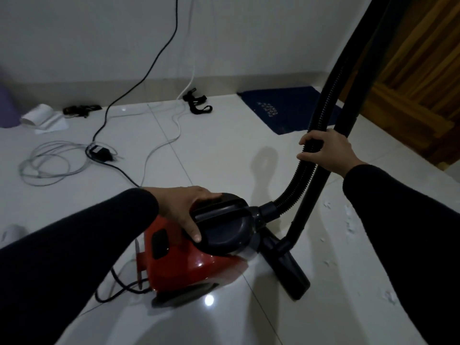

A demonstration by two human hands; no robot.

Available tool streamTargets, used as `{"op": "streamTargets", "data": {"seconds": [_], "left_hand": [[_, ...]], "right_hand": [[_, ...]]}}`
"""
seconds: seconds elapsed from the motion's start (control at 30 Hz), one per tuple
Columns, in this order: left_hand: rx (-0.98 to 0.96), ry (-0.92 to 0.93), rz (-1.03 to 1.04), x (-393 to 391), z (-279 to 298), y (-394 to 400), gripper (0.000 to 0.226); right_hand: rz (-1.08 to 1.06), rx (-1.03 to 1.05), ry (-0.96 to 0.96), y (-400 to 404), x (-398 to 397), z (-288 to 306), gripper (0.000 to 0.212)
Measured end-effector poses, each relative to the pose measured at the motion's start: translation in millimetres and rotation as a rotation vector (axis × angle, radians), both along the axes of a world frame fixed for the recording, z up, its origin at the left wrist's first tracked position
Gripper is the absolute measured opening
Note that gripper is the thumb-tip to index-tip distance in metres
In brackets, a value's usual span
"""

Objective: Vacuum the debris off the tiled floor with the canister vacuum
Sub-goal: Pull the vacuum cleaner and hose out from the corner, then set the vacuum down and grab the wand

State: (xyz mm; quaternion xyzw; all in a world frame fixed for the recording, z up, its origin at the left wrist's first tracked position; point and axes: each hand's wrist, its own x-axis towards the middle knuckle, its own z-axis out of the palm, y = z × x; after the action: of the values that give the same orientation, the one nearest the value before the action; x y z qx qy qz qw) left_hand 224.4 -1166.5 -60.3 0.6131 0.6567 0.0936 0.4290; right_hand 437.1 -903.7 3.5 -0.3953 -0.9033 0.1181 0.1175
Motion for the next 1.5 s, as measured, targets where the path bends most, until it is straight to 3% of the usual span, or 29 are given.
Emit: {"op": "streamTargets", "data": {"seconds": [0.17, 0.4, 0.63, 0.87, 1.27, 1.5], "left_hand": [[-0.033, 0.186, -0.061, -13.7, -21.2, -7.6, 0.13], [0.079, 0.492, -0.225, -18.4, -34.4, -16.2, 0.138], [0.151, 0.442, -0.244, -30.0, -46.4, -16.4, 0.138], [0.093, 0.34, -0.259, -34.1, -54.2, -19.0, 0.149], [0.172, 0.47, -0.303, -34.4, -58.6, -21.6, 0.15], [0.169, 0.664, -0.379, -51.4, -16.3, 10.0, 0.135]], "right_hand": [[0.011, 0.022, -0.033, -4.5, -5.1, 1.8, 0.031], [0.008, 0.073, -0.058, -11.8, -9.0, 2.2, 0.031], [-0.003, 0.067, -0.059, -13.7, -10.4, 1.5, 0.031], [0.005, 0.036, -0.06, -9.8, -9.9, -3.1, 0.031], [0.005, 0.037, -0.028, -8.7, -9.2, -5.4, 0.031], [-0.028, 0.018, -0.036, -14.0, -6.2, -5.4, 0.063]]}}
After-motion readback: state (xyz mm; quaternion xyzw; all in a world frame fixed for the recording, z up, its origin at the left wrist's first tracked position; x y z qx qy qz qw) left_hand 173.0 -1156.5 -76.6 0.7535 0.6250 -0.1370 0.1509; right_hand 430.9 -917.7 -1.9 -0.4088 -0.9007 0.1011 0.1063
